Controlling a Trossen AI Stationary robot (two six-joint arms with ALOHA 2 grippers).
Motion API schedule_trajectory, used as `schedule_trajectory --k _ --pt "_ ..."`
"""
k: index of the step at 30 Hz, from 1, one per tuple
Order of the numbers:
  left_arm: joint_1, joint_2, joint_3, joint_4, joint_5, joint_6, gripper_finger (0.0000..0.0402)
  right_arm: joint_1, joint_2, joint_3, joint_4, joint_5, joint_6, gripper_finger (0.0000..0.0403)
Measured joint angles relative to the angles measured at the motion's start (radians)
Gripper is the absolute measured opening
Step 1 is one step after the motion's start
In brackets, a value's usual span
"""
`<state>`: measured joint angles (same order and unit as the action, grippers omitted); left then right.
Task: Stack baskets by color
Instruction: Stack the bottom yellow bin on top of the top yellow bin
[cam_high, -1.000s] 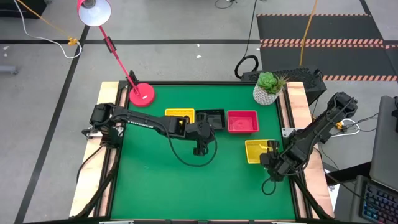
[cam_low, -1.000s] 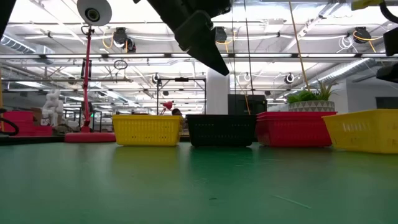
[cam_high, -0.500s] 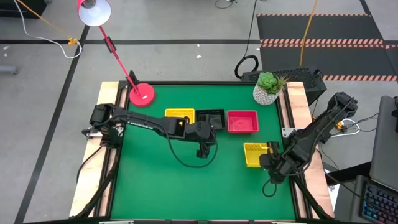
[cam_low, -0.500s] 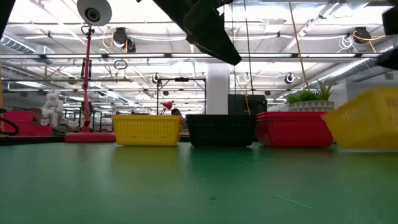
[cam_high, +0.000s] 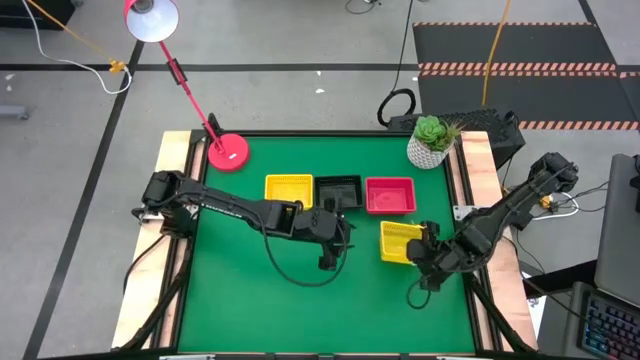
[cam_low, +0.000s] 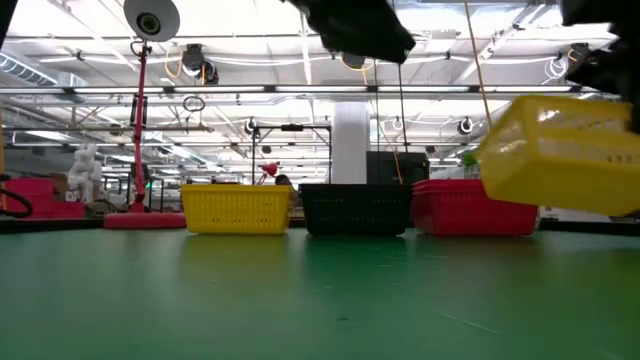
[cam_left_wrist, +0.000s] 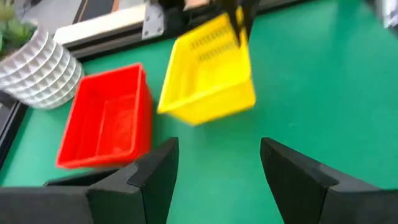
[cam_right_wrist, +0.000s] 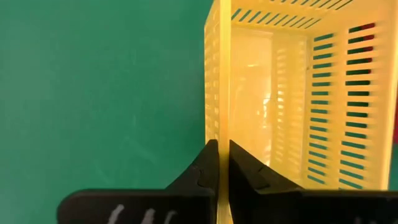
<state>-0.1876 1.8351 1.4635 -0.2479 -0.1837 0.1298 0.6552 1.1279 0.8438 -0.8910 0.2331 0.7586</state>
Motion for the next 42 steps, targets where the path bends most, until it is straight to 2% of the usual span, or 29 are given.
schedule_trajectory --k 5,14,19,25,42 --pt "-0.042 0.000 0.000 0.034 0.023 -0.033 0.0230 -0.072 0.084 0.094 0.061 -0.033 -0.068 0.0003" --pt "-0.081 0.000 0.000 0.079 0.024 -0.093 0.0230 -0.151 0.299 0.321 0.049 -0.052 -0.165 0.0003" --pt "-0.091 -0.002 0.001 0.066 0.032 -0.158 0.0230 -0.180 0.378 0.396 0.042 -0.054 -0.248 0.0005" --pt "-0.080 -0.013 0.023 -0.075 0.004 -0.214 0.0230 -0.208 0.403 0.410 0.048 -0.052 -0.318 0.0006" --pt "-0.048 0.006 0.021 -0.096 -0.027 -0.217 0.0229 -0.262 0.403 0.410 0.056 0.024 -0.333 0.0008"
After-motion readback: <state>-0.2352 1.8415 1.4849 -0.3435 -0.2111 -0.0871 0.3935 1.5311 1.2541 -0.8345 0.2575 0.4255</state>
